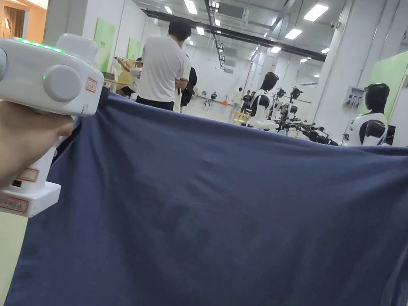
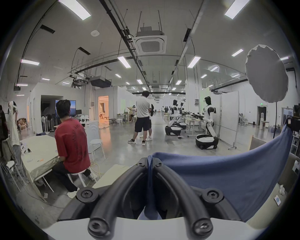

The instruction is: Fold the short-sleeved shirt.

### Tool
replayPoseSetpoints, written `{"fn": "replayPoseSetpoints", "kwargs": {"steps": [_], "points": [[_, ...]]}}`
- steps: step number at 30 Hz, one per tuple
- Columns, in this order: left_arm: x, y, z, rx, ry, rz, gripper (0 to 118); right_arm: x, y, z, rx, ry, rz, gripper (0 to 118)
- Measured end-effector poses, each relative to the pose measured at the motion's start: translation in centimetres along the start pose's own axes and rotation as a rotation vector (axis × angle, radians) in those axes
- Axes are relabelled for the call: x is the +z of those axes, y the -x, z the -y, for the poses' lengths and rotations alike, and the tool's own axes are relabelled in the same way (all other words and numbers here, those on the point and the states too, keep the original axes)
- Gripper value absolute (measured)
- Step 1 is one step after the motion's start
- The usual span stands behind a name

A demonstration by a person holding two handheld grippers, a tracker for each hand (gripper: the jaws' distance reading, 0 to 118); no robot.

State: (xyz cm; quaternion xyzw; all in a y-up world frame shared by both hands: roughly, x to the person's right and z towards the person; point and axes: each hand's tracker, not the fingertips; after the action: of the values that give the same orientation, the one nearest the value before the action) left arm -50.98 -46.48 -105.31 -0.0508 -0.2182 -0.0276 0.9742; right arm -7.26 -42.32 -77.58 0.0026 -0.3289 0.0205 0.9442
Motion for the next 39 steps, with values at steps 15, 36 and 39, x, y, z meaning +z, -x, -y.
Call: {"fn": "replayPoseSetpoints", "kwargs": {"steps": [15,36,39], "points": [[-14.0,-3.3,-0.7,-0.119,-0.059,-0.050,2,-14.7,2.0,0.6,0.039,-0.056,0.058,2],[-19.7,-7.2,26.9,-0.081,0.320,0.035,2,-17.6,0.5,32.9,-0.066,0.353,-0.010,2],[-17.5,-6.9,30.0,-0.106,0.325,0.057,2,-15.0,0.2,35.8,-0.055,0.372,-0.028,2]]}}
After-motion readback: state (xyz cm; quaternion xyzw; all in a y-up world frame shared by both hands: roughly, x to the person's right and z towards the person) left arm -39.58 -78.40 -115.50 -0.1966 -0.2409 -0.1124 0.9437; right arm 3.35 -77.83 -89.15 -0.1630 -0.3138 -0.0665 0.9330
